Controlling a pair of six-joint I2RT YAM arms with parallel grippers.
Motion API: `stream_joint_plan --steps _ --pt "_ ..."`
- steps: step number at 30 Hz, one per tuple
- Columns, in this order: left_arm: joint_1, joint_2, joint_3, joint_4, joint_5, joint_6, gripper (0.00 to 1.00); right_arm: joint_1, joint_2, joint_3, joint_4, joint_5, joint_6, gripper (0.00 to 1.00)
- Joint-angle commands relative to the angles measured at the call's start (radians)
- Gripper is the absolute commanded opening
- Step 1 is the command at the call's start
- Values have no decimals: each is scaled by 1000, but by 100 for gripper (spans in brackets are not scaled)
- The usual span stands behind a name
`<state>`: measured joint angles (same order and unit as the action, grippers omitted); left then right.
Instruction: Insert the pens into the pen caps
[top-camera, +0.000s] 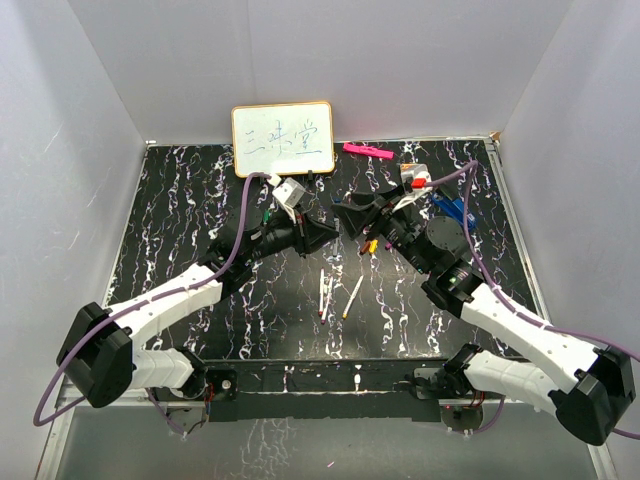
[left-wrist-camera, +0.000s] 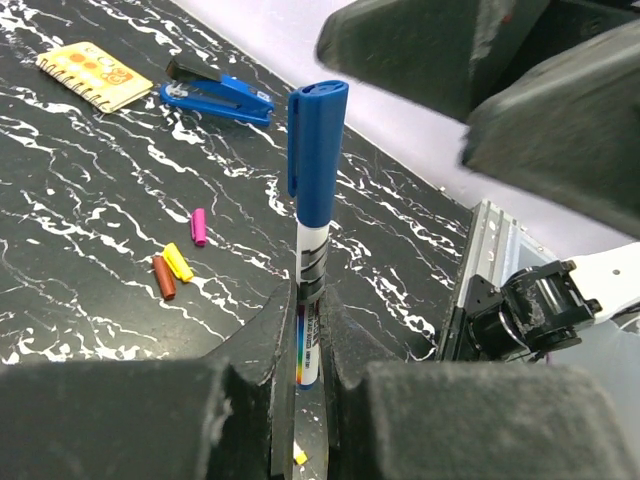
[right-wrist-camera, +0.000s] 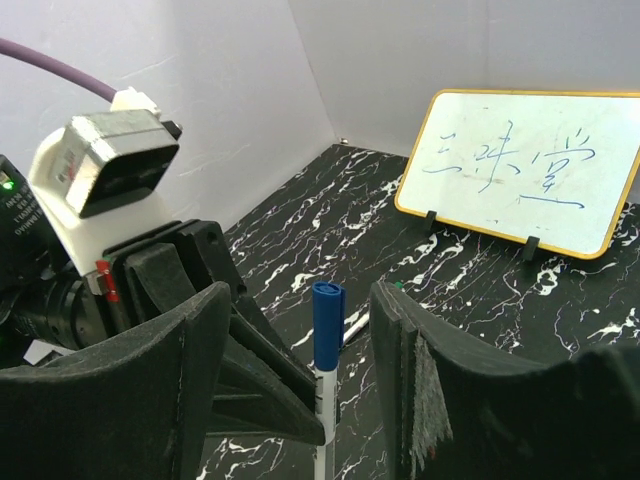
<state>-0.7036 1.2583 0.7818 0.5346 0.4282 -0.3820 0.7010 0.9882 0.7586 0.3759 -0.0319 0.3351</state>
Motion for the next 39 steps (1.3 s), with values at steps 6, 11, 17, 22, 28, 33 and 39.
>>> stream_joint_plan --steps 6,11,17,22,28,33,39 --pt "-4 -1 52 41 96 -18 0 2 22 38 60 -4 -3 51" --pt "-4 3 48 49 95 -24 0 2 30 38 63 -4 -4 46" --pt "-4 3 53 61 95 -31 0 3 41 35 58 -4 -3 42" --pt "-4 2 53 73 91 -36 0 2 42 27 55 -5 -1 34" --pt "-4 0 55 102 79 -48 0 3 47 25 33 -12 -2 0" --pt "-2 -2 95 90 107 -44 0 3 58 33 -28 -41 -45 0" --pt "2 -25 137 39 80 -15 0 2 45 34 -114 -51 -68 0"
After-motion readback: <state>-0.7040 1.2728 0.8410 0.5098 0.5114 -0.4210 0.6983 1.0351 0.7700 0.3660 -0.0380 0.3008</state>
